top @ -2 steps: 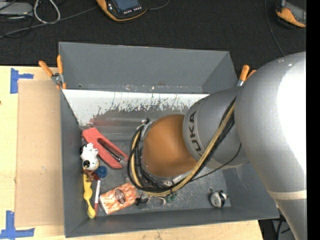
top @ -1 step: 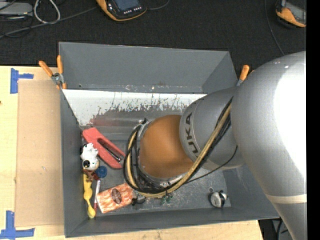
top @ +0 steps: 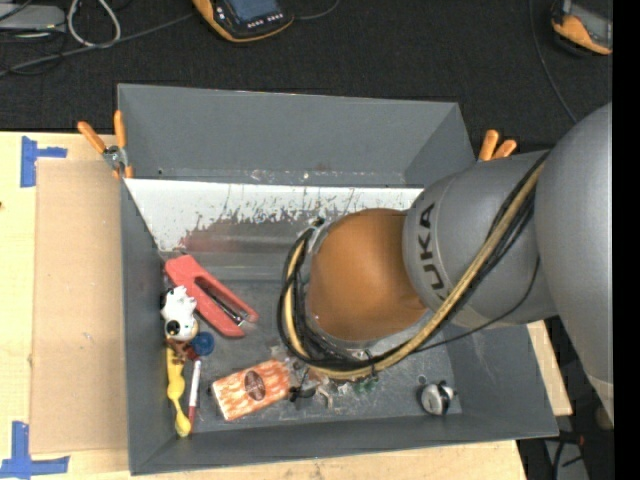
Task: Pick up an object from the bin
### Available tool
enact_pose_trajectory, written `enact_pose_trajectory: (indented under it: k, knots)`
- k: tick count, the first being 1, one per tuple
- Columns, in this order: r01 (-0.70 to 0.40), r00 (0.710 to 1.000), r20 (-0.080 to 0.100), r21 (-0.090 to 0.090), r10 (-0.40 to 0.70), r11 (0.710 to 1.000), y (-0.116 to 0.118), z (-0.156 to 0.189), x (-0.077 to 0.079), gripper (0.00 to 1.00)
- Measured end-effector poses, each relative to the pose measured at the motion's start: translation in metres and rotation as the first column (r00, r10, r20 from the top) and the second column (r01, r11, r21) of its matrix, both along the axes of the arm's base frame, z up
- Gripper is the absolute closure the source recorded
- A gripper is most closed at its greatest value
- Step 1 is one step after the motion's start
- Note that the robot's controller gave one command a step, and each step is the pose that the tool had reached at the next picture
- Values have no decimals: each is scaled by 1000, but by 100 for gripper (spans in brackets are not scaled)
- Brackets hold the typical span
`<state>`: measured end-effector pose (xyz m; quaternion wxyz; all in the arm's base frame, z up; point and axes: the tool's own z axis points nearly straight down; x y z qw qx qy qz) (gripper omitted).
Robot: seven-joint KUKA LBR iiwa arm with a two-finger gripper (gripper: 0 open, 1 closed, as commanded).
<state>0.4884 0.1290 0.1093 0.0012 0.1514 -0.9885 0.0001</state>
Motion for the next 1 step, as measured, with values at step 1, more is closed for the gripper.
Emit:
enact_pose_trajectory:
  k: [1]
  knots:
    - [11,1000,-5,0,-11,1000,18,88,-1,100]
